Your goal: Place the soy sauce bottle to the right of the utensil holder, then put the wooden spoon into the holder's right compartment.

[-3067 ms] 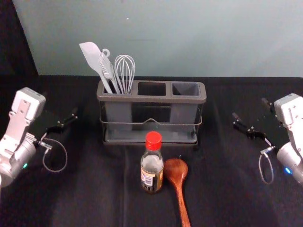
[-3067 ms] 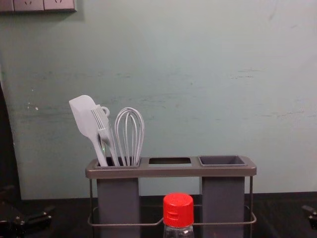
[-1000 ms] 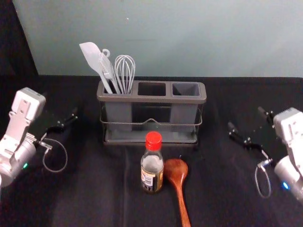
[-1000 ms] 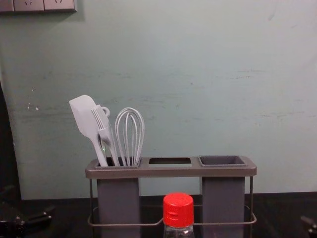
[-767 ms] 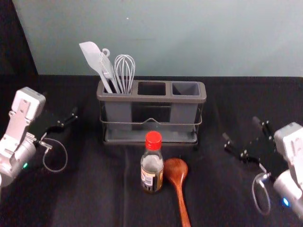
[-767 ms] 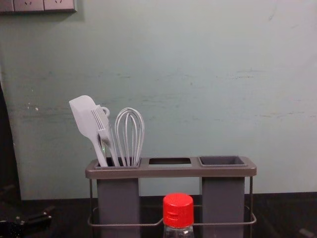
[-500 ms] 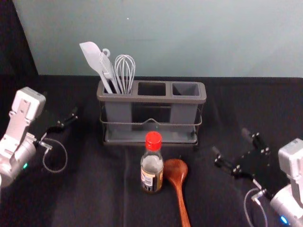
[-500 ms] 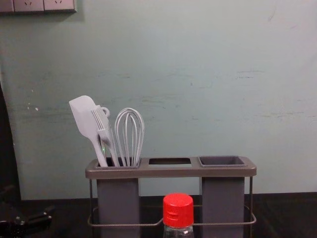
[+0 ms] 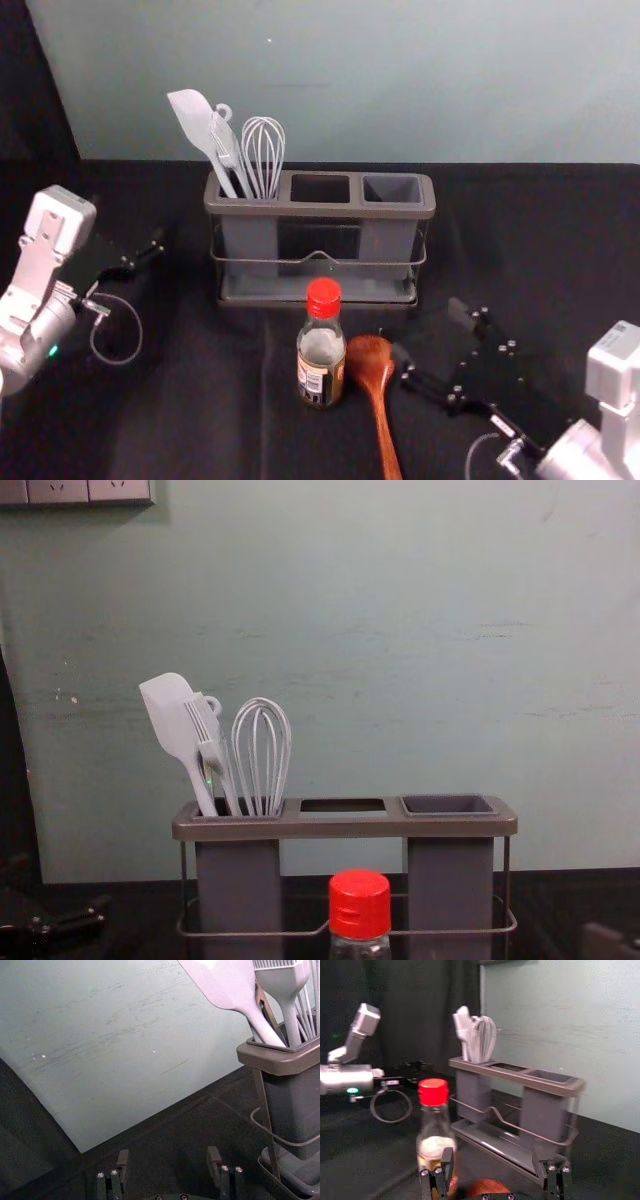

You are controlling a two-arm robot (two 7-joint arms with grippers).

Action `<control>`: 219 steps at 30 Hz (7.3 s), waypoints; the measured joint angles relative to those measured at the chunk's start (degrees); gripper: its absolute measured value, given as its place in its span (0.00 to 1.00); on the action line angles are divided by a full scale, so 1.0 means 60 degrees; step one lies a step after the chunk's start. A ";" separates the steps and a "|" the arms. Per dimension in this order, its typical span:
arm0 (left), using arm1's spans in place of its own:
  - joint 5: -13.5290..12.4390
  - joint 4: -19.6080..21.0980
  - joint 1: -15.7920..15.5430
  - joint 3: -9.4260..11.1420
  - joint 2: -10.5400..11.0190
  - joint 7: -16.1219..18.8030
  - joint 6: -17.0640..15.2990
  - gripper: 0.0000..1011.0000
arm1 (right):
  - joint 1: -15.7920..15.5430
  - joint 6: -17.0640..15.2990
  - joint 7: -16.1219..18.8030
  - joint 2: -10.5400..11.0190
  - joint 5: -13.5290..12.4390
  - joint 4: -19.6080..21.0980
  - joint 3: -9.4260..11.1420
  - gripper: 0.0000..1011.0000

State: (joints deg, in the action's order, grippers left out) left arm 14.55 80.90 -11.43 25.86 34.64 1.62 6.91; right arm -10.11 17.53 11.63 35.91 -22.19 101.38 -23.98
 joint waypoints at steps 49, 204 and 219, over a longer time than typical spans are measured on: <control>0.0000 0.0000 0.0000 0.0000 0.0000 0.0000 0.0000 0.99 | 0.1686 -0.1238 0.2042 -0.2064 0.0583 -0.0663 -0.0445 0.98; 0.0000 0.0000 0.0001 0.0000 0.0000 0.0000 0.0000 0.99 | 0.3201 0.1162 0.3075 -0.2669 -0.0180 -0.4066 0.2394 0.84; 0.0000 0.0000 0.0001 0.0000 0.0000 0.0000 0.0000 0.99 | 0.1367 0.0698 0.1603 -0.2768 0.1557 -0.1202 0.2428 0.99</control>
State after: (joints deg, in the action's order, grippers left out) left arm 14.55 80.90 -11.43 25.86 34.65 1.62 6.91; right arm -1.91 21.72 21.25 19.31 -12.85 94.17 -9.41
